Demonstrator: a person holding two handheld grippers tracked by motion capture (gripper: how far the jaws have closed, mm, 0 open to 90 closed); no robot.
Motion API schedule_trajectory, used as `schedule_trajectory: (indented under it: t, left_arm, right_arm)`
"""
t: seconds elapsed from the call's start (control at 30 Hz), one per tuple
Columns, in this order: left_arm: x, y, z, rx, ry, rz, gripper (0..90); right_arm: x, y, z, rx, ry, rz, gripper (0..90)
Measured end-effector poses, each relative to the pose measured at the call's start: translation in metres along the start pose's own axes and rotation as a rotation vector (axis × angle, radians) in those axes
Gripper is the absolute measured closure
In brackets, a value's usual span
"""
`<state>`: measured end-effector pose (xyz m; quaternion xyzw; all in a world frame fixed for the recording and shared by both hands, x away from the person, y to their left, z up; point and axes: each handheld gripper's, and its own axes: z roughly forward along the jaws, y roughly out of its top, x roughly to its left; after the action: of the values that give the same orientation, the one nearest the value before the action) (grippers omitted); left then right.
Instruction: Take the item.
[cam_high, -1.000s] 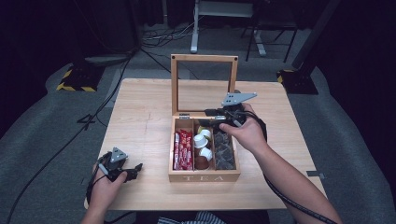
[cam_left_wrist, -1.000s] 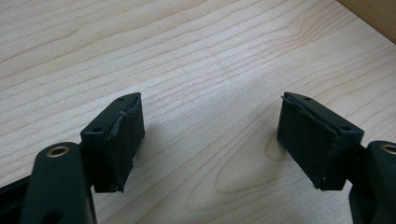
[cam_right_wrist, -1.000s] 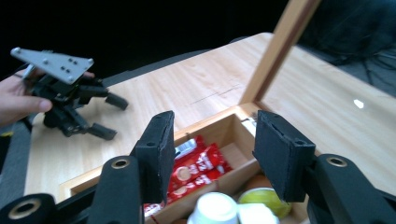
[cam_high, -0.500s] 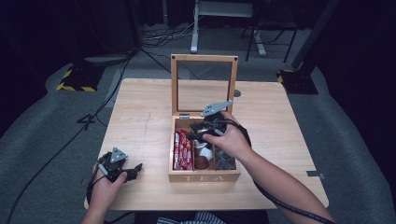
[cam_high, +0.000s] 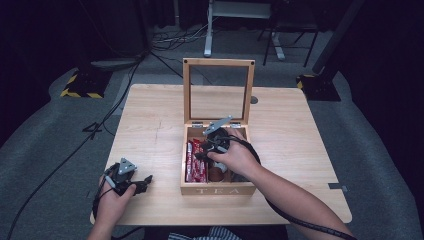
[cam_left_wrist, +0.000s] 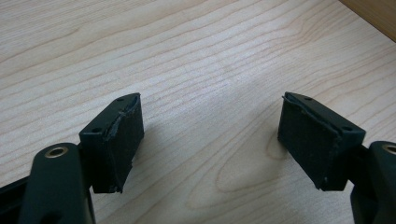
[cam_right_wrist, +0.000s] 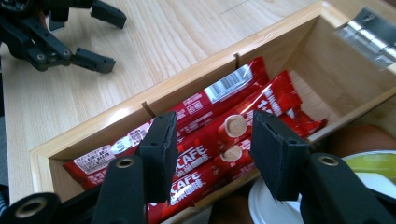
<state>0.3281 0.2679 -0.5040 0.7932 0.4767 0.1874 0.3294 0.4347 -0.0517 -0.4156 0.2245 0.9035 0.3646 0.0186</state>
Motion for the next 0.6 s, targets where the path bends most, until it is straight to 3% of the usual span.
schedule_trajectory:
  t: [0.23,0.6]
  left_arm:
    - [0.000,0.000,0.000,0.000,-0.001,0.000,22.8]
    - [0.000,0.000,0.000,-0.002,-0.002,-0.003,22.8]
  right_arm:
    - [0.004,-0.002,0.008,0.024,0.004,-0.006,49.1]
    - [0.016,0.000,0.019,0.085,-0.040,-0.059,44.7]
